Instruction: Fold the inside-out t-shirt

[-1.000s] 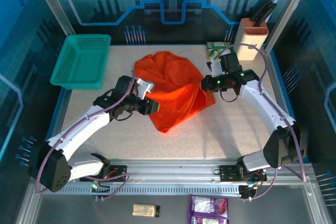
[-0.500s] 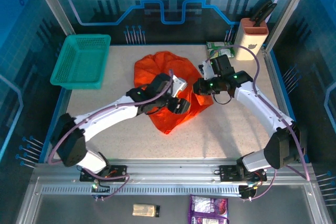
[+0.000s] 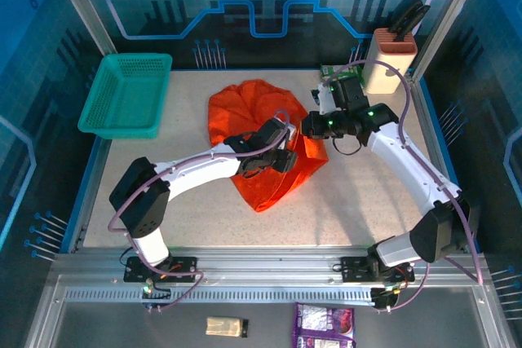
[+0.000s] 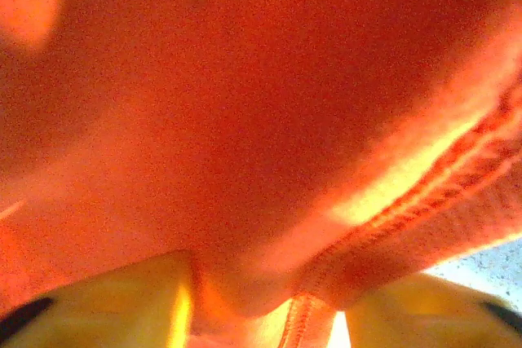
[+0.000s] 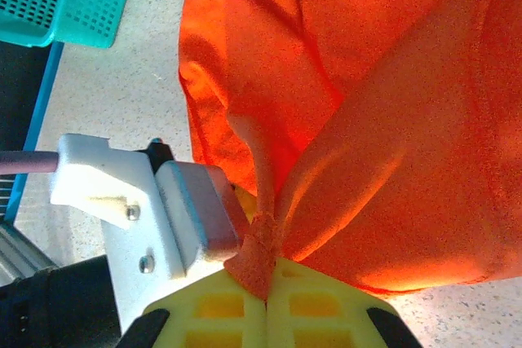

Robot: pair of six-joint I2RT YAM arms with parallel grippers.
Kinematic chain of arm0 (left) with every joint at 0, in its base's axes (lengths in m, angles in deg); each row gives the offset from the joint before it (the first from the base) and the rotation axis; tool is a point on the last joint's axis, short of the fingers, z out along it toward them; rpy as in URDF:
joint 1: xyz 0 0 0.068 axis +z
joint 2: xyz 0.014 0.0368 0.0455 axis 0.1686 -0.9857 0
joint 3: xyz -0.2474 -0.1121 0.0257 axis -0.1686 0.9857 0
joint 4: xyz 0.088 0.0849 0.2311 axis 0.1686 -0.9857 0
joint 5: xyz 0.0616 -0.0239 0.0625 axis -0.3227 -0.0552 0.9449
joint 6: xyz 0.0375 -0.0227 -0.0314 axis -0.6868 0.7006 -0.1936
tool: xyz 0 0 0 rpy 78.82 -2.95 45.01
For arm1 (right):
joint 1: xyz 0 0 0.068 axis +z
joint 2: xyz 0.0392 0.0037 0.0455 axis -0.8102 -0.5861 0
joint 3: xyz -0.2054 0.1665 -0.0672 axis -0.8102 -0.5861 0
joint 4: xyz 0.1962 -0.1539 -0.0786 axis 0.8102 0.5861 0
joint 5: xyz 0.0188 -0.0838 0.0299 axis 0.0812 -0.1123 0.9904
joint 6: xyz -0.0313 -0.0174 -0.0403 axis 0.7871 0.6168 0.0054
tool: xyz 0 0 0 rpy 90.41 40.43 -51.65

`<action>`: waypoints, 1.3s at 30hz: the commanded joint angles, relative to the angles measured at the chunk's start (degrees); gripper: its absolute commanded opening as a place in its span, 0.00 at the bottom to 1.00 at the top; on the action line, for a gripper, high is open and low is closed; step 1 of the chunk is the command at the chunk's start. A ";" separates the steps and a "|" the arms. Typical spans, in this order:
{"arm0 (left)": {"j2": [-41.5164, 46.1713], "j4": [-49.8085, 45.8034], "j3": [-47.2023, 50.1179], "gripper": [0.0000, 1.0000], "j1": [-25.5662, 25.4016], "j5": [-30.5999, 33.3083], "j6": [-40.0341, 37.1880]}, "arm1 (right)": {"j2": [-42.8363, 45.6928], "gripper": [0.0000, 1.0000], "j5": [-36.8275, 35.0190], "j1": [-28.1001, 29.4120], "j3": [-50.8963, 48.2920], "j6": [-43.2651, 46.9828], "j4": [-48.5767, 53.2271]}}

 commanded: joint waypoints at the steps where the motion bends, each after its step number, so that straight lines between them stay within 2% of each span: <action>1: 0.79 -1.16 0.14 0.32 -0.46 1.45 -0.89 | -0.13 0.00 -1.99 -2.61 1.61 1.26 1.94; 5: 2.20 -1.38 0.79 0.11 -0.47 -0.21 -2.08 | -1.46 0.00 -1.69 -5.84 1.63 2.16 1.36; 8: 3.35 -1.49 0.33 0.00 -0.09 -2.80 -2.83 | -3.31 0.00 -0.98 -7.59 1.62 2.85 0.26; 11: 3.42 -1.39 -0.84 0.00 1.93 -9.64 -2.70 | -5.89 0.00 -1.21 -8.44 1.59 3.47 -0.16; 15: 2.25 -1.84 -3.66 0.00 6.57 -20.46 0.02 | -6.93 0.12 -0.46 -8.43 0.30 3.97 0.67; 19: 1.89 -3.83 -6.89 0.00 10.66 -25.67 2.37 | -1.57 0.28 -0.27 -8.36 -5.66 2.85 -0.82; 22: 1.55 -6.37 -9.44 0.00 12.99 -28.48 3.12 | 4.55 0.35 0.61 -7.67 -11.86 1.42 -2.83; 27: 1.11 -10.72 -13.35 0.00 15.66 -30.78 2.89 | 14.67 0.35 0.67 -2.03 -21.68 0.52 -7.43; 30: 1.03 -12.52 -15.21 0.00 16.40 -31.34 2.23 | 20.24 0.31 -5.54 4.07 -27.64 -0.15 -12.78; 32: 1.24 -13.32 -16.07 0.00 16.68 -31.69 1.73 | 22.85 0.28 -8.09 8.34 -34.34 -0.20 -19.74; 35: 1.52 -14.51 -16.83 0.00 16.84 -32.18 1.38 | 22.82 0.25 -10.63 13.84 -39.80 0.65 -28.85; 39: 2.44 -15.58 -17.01 0.00 16.85 -32.70 1.10 | 17.18 0.20 -13.84 19.55 -41.32 2.31 -37.49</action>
